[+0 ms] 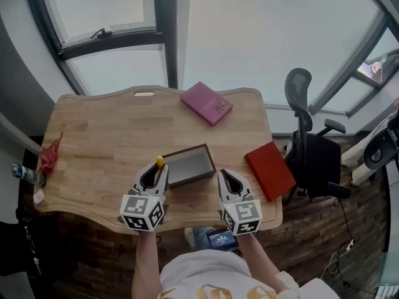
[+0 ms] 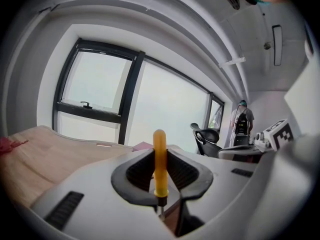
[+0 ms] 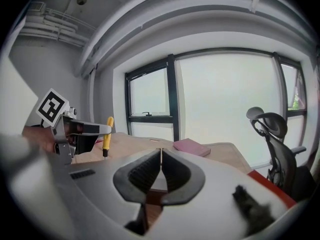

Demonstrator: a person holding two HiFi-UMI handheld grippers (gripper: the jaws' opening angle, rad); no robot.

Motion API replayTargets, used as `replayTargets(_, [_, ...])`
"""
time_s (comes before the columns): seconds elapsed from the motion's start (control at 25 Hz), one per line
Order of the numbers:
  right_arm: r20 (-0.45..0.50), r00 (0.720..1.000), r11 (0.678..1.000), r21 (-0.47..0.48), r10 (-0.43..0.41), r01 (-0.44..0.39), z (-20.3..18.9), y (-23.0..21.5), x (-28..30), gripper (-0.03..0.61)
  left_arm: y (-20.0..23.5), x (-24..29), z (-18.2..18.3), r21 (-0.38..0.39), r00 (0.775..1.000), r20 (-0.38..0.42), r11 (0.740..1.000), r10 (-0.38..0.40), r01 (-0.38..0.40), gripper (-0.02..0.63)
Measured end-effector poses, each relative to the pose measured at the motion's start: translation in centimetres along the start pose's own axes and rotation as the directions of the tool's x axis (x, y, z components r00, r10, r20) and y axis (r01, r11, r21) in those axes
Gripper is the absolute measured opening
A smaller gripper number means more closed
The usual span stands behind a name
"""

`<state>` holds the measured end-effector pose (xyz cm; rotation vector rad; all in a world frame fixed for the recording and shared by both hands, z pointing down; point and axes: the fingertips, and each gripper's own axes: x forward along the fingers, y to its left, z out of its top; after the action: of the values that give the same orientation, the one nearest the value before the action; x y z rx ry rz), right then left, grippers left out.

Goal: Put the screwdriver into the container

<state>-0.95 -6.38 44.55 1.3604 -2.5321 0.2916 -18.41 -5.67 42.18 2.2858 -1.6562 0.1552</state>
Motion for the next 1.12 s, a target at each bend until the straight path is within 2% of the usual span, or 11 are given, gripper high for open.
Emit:
replayTargets(0.4, [-0.026, 0.999, 0.999, 0.037, -0.021, 0.022, -1.2, -2.4, 2.0, 0.032, -0.2, 3.6, -1.4, 0.035, 0.997, -0.074, 0.999, -0.037, 0.039, 0.078])
replayTargets(1.12, [-0.09, 0.995, 0.998, 0.055, -0.034, 0.039, -2.5, -4.8, 5.7, 0.032, 1.3, 8.7, -5.1, 0.025, 0.975, -0.208, 0.996, -0.073, 0.08, 0.078])
